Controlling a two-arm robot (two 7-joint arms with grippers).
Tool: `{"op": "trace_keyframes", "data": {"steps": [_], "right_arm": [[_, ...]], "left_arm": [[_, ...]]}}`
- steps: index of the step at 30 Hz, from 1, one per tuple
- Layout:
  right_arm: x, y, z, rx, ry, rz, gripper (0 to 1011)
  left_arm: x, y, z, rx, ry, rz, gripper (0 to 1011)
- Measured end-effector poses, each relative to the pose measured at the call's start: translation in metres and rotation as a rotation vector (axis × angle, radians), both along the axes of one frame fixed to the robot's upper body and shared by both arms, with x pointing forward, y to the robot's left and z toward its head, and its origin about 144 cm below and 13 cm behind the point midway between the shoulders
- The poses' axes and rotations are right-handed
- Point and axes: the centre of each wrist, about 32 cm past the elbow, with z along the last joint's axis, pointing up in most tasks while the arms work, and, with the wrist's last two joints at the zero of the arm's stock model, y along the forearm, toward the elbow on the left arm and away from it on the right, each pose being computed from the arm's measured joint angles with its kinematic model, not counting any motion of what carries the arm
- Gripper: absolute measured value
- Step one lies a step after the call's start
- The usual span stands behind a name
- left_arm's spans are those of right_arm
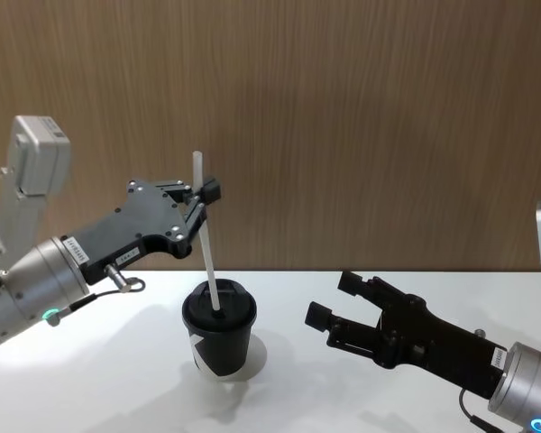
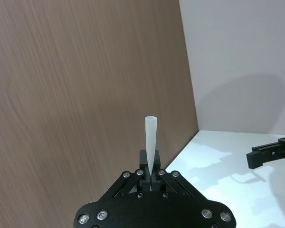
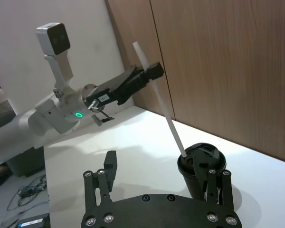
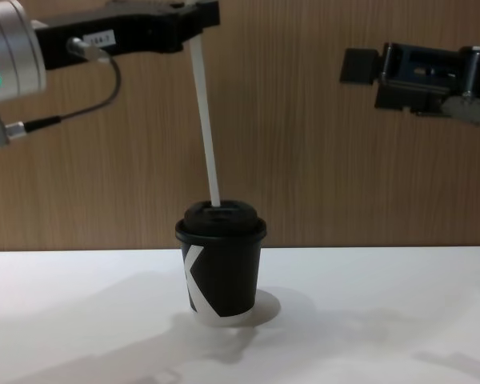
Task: Pick up the straw with one hand, pass it to the other hand, and insert it into the cup.
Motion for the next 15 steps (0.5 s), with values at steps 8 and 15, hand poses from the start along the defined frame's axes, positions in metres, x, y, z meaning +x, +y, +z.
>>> {"op": "trace_keyframes", "data": {"steps": [8,15], "right_arm": [[0.0,0.0,0.0,0.0,0.0,0.0,1001],[0.0,0.0,0.0,0.0,0.0,0.0,1001]], "left_arm": [[-0.018,0.01,0.014,-0.01,0.016,0.018,5],[-0.033,0.018,0.029,-0.02,0.025,0.019,5]]}}
